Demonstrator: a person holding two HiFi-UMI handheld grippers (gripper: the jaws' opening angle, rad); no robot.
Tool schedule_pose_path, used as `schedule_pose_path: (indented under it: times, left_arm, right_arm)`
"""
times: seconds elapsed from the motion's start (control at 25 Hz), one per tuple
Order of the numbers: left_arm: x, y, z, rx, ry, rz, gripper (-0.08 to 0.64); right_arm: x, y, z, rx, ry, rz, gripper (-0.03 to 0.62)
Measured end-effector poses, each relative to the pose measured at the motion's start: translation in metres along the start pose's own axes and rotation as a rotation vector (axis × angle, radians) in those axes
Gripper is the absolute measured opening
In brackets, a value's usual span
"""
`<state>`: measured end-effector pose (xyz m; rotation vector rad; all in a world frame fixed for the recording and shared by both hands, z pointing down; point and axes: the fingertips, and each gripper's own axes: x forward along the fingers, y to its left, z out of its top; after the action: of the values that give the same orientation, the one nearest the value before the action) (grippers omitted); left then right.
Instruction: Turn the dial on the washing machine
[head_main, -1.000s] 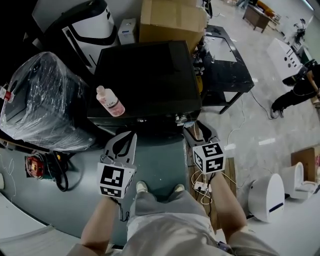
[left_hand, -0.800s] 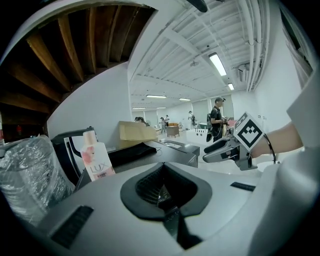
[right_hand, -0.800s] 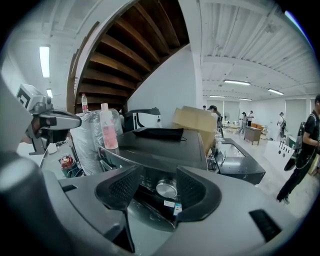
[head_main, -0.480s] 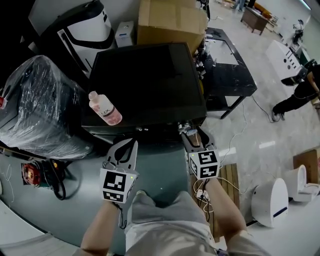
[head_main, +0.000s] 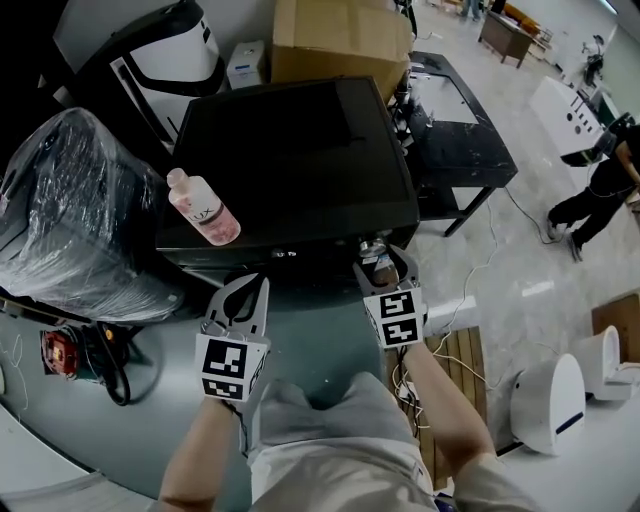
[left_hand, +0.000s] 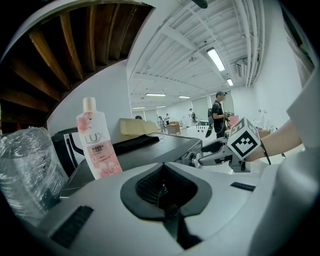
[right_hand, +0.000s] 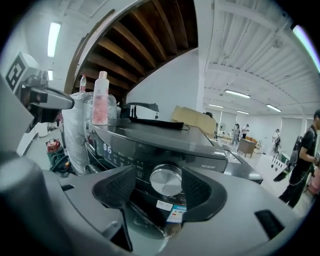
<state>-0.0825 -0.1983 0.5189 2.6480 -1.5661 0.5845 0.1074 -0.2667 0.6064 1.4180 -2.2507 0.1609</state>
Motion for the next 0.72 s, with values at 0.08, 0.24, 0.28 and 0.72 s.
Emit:
schedule_pose_path:
  times: [0.08, 0.24, 0.28, 0.72]
  left_arm:
    - [0.002, 0.000, -0.004, 0.016, -0.004, -0.004, 0.020]
    - [0.001, 0.004, -0.015, 0.000, 0.000, 0.014, 0.020]
    - [0.002, 0.004, -0.017, -0.003, 0.002, 0.011, 0.020]
    - [0.008, -0.001, -0.030, -0.021, 0.019, -0.022, 0.020]
  right_arm:
    - [0.005, 0.001, -0.002, -0.038, 0.006, -0.006, 0.295]
    - [0.015, -0.004, -0.010, -0.120, 0.030, -0.052, 0.298]
    - [0.016, -0.005, -0.012, -0.140, 0.033, -0.061, 0.298]
    - [0.029, -0.001, -0.018, -0.651, 0.073, -0.271, 0.311]
